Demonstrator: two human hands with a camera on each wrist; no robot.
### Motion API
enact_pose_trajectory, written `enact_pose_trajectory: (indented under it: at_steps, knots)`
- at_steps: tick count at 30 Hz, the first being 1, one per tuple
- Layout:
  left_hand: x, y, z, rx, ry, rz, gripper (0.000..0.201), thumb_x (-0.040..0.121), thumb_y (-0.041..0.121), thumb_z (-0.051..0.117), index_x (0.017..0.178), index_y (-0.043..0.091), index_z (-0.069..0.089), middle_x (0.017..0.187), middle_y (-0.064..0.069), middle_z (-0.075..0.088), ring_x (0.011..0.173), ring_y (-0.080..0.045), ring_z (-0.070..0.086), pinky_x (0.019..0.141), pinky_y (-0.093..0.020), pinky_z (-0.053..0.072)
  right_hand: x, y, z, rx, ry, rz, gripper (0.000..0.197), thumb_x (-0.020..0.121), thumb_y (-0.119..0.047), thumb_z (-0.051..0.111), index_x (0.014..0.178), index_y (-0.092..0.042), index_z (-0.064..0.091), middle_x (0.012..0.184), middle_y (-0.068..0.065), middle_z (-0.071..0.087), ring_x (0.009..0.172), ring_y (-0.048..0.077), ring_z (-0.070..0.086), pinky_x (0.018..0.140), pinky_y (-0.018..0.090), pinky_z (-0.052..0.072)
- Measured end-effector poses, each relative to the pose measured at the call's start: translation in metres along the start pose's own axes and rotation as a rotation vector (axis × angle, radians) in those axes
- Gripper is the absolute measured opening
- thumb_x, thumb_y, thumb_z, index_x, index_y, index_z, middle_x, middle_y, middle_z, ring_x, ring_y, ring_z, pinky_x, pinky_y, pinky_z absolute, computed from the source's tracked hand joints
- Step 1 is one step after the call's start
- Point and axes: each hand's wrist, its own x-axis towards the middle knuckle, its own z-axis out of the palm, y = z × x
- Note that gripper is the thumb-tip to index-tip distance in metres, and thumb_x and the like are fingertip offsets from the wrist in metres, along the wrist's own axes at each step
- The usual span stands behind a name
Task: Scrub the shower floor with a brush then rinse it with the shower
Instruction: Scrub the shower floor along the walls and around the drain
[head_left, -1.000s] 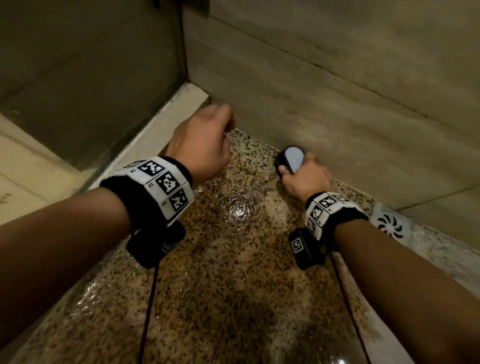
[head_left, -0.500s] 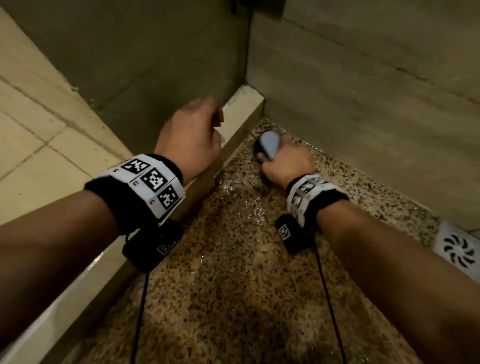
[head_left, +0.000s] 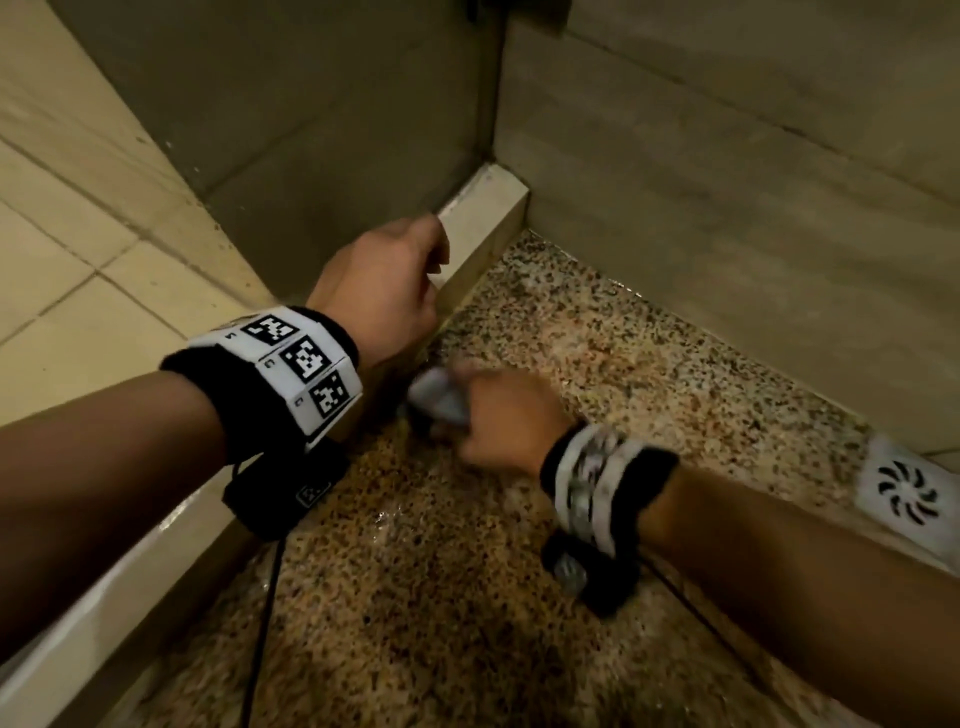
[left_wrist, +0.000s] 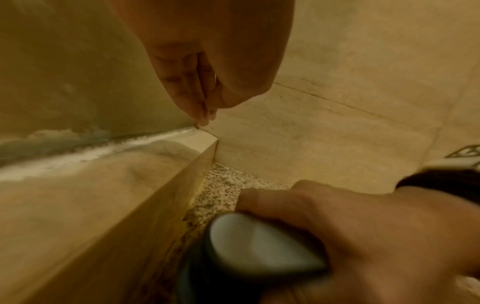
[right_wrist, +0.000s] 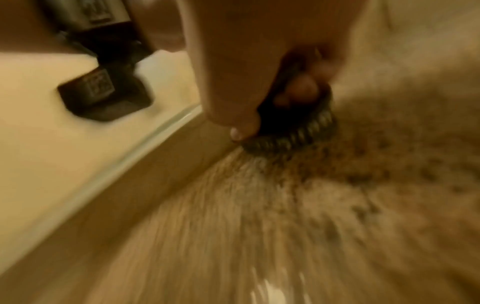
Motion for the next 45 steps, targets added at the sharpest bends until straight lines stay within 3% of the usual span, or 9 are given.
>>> enact_pose_trajectory:
  at_steps: [4,9,14,19,25,31,36,42,45]
  knots:
    - [-0.006,0.004,0.001,-0.005,0.004,0.031,0.022,0.079,0.005,0.053,0.099,0.013,0.055,0.097,-0.004,0.059,0.086,-0.022,0.057,0.075,-0.039,0.050,0.040,0.045,-0.027,0.024,0.183,0.430,0.064,0.088,-0.056,0.053,0.137,-0.018,0.037,0.102,0.006,0.063,0.095,0.030,0.063,0.081,0.038,0.053]
    - [-0.006,-0.002,-0.001,0.008,0.012,0.032,0.024,0.079,0.003,0.052,0.100,0.013,0.056,0.097,-0.004,0.060,0.087,-0.024,0.057,0.076,-0.040,0.050,-0.002,-0.024,0.012,-0.015,0.092,-0.101,0.047,0.089,-0.044,0.056,0.128,-0.018,0.052,0.103,0.006,0.068,0.092,0.029,0.065,0.073,0.033,0.048]
    - [-0.006,-0.001,0.001,-0.036,0.019,-0.008,0.023,0.081,0.005,0.052,0.101,0.015,0.057,0.097,-0.001,0.060,0.088,-0.020,0.057,0.077,-0.036,0.049,0.037,0.016,-0.017,0.012,0.244,0.452,0.060,0.091,-0.050,0.053,0.136,-0.014,0.036,0.098,0.007,0.060,0.093,0.029,0.062,0.072,0.035,0.040]
    - [0.002,0.002,0.000,-0.042,0.031,-0.004,0.022,0.082,0.004,0.052,0.100,0.015,0.057,0.096,-0.001,0.058,0.086,-0.018,0.054,0.074,-0.031,0.044,-0.014,-0.033,0.007,-0.040,0.069,0.041,0.053,0.088,-0.043,0.058,0.134,-0.022,0.044,0.108,0.004,0.066,0.096,0.029,0.065,0.072,0.032,0.044]
    - [-0.003,0.016,0.006,-0.012,-0.047,0.002,0.020,0.085,0.008,0.054,0.104,0.015,0.055,0.103,-0.004,0.057,0.091,-0.022,0.055,0.079,-0.037,0.049,0.009,0.100,-0.042,0.077,0.215,0.789,0.058,0.088,-0.054,0.055,0.127,-0.014,0.037,0.111,0.013,0.063,0.102,0.034,0.058,0.081,0.038,0.045]
    - [0.006,0.040,0.025,-0.013,-0.117,0.012,0.025,0.082,0.007,0.052,0.106,0.013,0.054,0.106,-0.008,0.057,0.095,-0.028,0.055,0.081,-0.036,0.046,-0.067,0.038,0.005,-0.094,-0.038,0.059,0.062,0.083,-0.044,0.061,0.134,-0.019,0.035,0.095,0.003,0.063,0.080,0.027,0.063,0.059,0.026,0.039]
    - [0.005,0.049,0.031,-0.007,-0.103,0.061,0.025,0.081,0.005,0.052,0.104,0.014,0.054,0.100,-0.006,0.056,0.089,-0.025,0.054,0.076,-0.034,0.044,-0.048,0.109,-0.025,-0.112,0.232,0.532,0.054,0.087,-0.051,0.057,0.127,-0.022,0.035,0.085,-0.002,0.059,0.069,0.022,0.056,0.059,0.029,0.049]
    - [0.005,0.056,0.029,0.011,-0.119,0.105,0.027,0.078,0.006,0.054,0.104,0.010,0.054,0.102,-0.012,0.059,0.090,-0.030,0.057,0.077,-0.041,0.048,-0.100,0.035,0.004,-0.005,-0.026,0.029,0.060,0.086,-0.042,0.061,0.136,-0.022,0.035,0.098,0.003,0.063,0.085,0.027,0.064,0.068,0.028,0.048]
    - [-0.002,0.064,0.034,0.011,-0.136,0.104,0.024,0.081,0.008,0.054,0.104,0.013,0.053,0.102,-0.009,0.058,0.089,-0.026,0.056,0.077,-0.040,0.048,-0.071,0.099,-0.022,0.033,0.131,0.431,0.050,0.088,-0.047,0.059,0.130,-0.027,0.039,0.094,-0.002,0.060,0.083,0.025,0.063,0.073,0.034,0.055]
